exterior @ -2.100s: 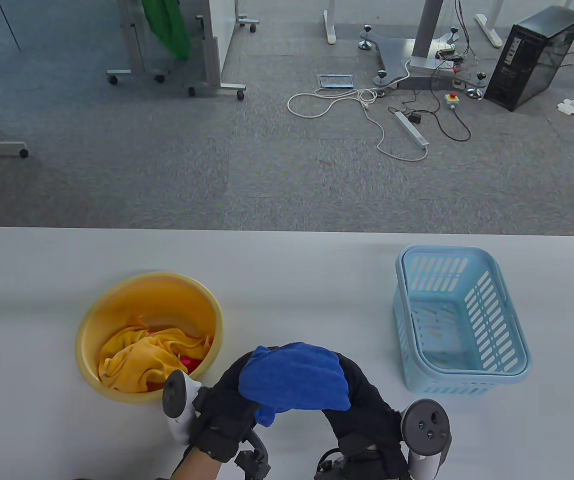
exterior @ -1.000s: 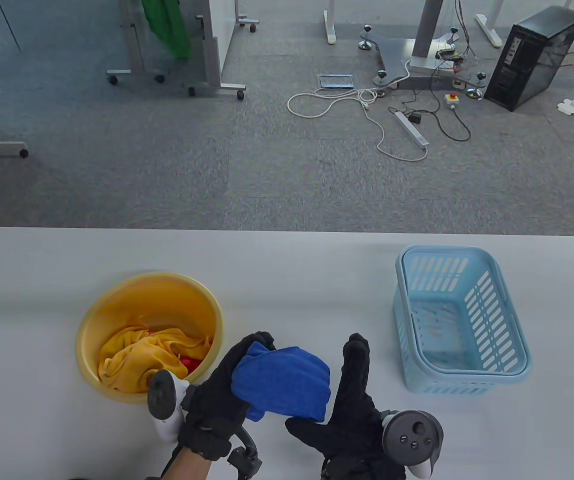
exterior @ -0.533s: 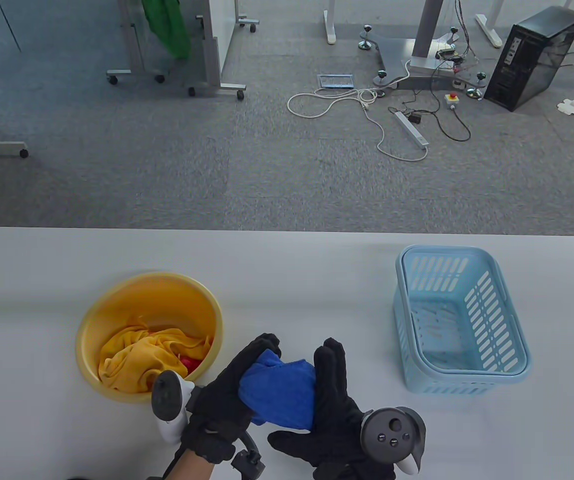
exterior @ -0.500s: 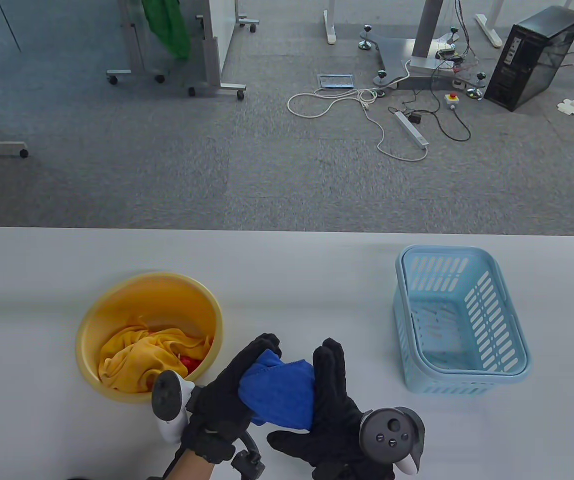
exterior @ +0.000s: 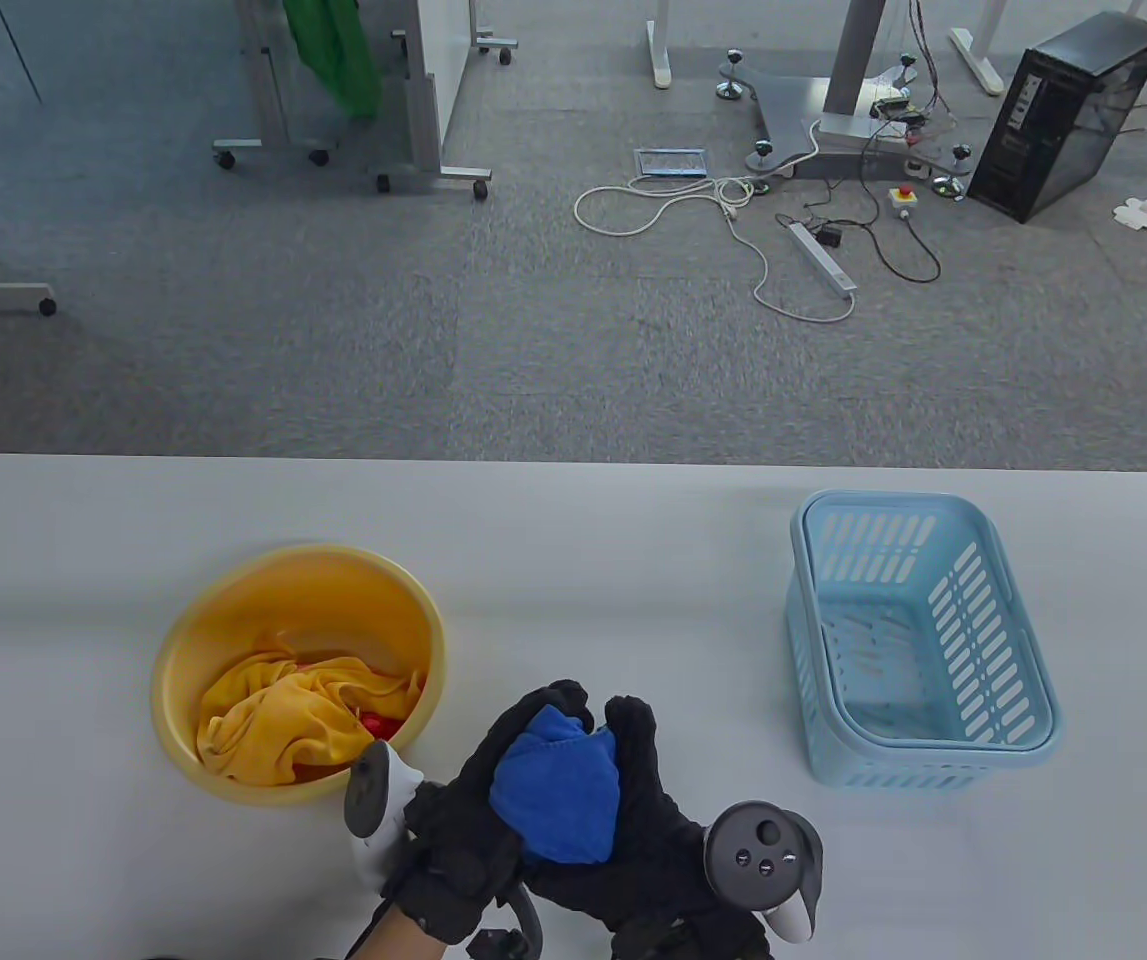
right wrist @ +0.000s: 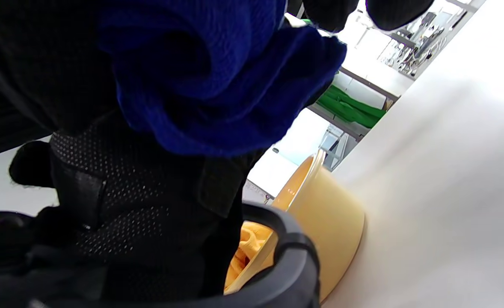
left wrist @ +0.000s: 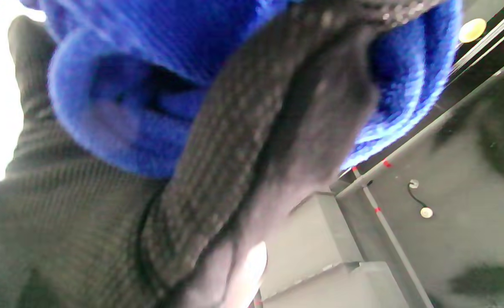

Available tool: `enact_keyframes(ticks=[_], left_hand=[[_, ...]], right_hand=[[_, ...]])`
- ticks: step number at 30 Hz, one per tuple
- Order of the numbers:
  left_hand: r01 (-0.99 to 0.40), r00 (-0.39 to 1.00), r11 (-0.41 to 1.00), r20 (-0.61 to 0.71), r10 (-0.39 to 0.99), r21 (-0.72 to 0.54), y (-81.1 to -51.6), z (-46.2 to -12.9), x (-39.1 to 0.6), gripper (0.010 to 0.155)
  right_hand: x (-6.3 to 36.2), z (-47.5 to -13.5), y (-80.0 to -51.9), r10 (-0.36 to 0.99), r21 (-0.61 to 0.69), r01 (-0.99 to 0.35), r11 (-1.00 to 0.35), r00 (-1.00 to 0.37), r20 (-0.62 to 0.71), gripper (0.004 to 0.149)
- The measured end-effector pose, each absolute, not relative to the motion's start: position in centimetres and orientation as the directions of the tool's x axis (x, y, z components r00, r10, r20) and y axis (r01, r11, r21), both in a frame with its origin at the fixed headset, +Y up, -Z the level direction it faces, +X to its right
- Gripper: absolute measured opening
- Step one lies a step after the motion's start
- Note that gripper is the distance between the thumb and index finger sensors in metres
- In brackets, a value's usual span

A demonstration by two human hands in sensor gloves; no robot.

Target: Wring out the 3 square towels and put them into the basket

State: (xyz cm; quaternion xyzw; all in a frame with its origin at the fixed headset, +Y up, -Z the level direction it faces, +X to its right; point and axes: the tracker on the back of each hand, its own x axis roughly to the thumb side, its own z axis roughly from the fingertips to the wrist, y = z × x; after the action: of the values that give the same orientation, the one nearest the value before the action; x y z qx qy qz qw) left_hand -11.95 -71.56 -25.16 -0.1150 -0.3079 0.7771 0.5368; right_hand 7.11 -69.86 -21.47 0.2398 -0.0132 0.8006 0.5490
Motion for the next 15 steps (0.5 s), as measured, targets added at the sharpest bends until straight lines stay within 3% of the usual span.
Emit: enact_keyframes(ticks=[6,10,15], left_hand=[[-0.654,-0.464,-0.304,0.05,0.885,-0.693,-72.2,-25.1,-11.2,0.067],[-0.599,-0.467,-0.308,0.01,0.884,-0.739,-72.7,-25.1,-10.9,0.069],[-0.623,-0.407,-0.259,0.023,0.913,-0.738,-72.6,-25.1,-11.1,0.069]], right_hand=[[6.4,-21.4,-70.7,0.913,0.27,-0.911,-0.312,-0.209,0.351,0.136],[6.3,-21.3,-70.7,0.922,0.264,-0.924,-0.276,-0.177,0.344,0.127],[6.5,-21.4,-70.5,0.913,0.215,-0.931,-0.296,-0.209,0.351,0.121]])
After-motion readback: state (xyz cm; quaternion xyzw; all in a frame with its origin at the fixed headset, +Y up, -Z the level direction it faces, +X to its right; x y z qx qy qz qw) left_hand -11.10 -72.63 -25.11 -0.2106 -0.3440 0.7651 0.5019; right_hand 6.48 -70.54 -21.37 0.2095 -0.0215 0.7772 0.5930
